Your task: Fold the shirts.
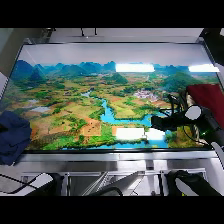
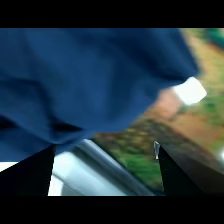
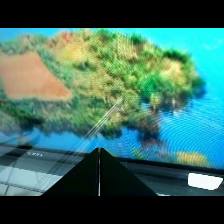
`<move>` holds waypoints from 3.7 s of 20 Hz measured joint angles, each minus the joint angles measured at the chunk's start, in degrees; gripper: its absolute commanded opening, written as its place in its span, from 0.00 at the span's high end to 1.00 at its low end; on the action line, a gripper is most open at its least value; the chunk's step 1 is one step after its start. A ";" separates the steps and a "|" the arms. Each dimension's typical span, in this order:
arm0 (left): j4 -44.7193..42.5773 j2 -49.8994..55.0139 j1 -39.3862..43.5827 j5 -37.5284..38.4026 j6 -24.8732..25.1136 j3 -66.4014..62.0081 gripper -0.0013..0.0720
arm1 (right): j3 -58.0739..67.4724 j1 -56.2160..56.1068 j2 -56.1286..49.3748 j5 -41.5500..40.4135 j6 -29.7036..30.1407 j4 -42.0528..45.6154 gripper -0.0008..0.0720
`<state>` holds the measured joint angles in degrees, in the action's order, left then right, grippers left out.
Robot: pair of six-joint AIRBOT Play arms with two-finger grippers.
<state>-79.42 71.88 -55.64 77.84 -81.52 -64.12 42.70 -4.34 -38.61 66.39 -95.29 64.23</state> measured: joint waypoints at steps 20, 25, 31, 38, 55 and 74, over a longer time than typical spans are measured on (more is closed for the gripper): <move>21.20 6.08 18.43 2.58 6.58 -11.15 0.97 | 0.00 0.00 0.00 -0.04 0.00 0.00 0.96; 32.59 -4.22 45.29 -0.63 7.41 -20.22 0.97 | 0.00 0.00 0.00 0.00 0.00 0.11 0.96; 23.93 -6.54 72.98 -5.35 1.88 -19.54 0.96 | 0.00 0.00 0.00 2.51 1.14 0.15 0.95; 20.96 1.07 83.91 -4.90 -0.15 -13.55 0.04 | 2.86 0.09 0.00 4.85 3.26 3.08 0.51; 31.54 15.19 53.57 -5.27 14.64 4.33 0.05 | 9.03 12.83 -22.73 -3.39 19.91 -13.70 0.34; 38.32 16.74 58.73 -9.66 12.90 -3.34 0.97 | 20.76 12.31 -27.02 -1.75 35.26 -30.25 0.96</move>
<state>-41.10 88.62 3.09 68.18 -68.62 -67.46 63.46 7.97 -65.63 64.64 -60.03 33.98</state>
